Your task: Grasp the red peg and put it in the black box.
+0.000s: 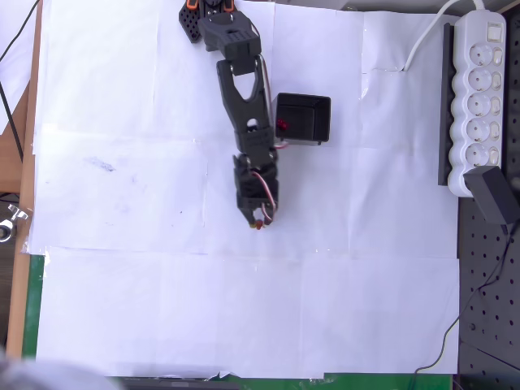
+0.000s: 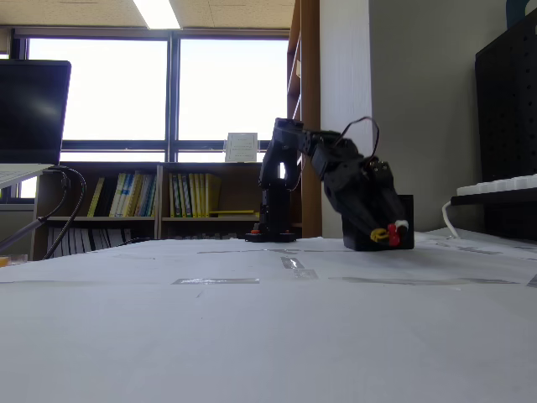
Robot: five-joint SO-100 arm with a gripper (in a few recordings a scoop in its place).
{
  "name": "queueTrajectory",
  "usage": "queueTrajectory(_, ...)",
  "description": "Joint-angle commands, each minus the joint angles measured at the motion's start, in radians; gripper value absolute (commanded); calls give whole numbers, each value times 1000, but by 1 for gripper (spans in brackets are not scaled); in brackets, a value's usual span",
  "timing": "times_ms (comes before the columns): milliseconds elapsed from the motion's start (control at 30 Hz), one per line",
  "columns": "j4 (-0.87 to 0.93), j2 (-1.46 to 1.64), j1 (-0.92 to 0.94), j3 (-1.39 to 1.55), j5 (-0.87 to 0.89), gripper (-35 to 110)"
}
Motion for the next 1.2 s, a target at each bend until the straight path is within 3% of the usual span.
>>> queueTrajectory(0,264,-216,-34,166,0,0)
queueTrajectory(300,624,-391,-178,222,-2,0)
queueTrajectory(500,845,-445,-268,181,-110,0)
queueTrajectory(833,718,-436,-425,-104,72,0)
queueTrajectory(1033,719,-436,-462,-117,155,2)
queueTrajectory(1067,719,-434,-462,-101,179,4)
queueTrajectory(1167,729,-425,-453,-43,239,32)
